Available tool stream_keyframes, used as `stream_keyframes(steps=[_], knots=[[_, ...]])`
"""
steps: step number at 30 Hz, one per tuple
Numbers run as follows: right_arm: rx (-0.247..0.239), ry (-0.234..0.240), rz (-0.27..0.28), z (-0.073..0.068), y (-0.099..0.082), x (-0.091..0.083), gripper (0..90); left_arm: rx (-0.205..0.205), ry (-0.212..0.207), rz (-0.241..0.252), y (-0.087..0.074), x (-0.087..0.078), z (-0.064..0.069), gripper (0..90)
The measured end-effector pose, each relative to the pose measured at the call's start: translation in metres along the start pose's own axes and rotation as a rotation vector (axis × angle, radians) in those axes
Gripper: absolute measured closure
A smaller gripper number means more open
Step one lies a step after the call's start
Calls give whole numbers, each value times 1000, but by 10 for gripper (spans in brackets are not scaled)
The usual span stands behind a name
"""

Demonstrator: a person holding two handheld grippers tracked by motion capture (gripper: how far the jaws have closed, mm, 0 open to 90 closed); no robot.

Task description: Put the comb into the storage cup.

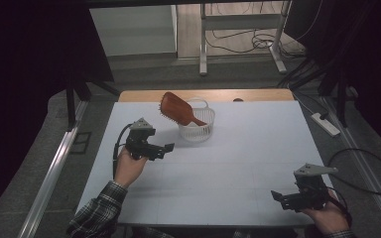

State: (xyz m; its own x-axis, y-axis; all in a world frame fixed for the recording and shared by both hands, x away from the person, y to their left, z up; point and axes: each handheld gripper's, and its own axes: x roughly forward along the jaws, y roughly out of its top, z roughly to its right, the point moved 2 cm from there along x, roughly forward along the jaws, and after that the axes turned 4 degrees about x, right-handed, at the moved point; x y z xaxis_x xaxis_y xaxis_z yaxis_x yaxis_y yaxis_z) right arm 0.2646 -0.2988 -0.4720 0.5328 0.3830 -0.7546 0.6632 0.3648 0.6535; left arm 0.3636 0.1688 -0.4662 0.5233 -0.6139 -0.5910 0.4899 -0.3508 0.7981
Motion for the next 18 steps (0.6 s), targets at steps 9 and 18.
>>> stream_keyframes(steps=[9, 18], knots=[[-4, 0, 5, -1, 0, 0, 0, -5, 5, 1, -6, -9, 3, 0], [-3, -1, 5, 0, 0, 0, 0, -12, 5, 1, -14, -17, 6, 0]])
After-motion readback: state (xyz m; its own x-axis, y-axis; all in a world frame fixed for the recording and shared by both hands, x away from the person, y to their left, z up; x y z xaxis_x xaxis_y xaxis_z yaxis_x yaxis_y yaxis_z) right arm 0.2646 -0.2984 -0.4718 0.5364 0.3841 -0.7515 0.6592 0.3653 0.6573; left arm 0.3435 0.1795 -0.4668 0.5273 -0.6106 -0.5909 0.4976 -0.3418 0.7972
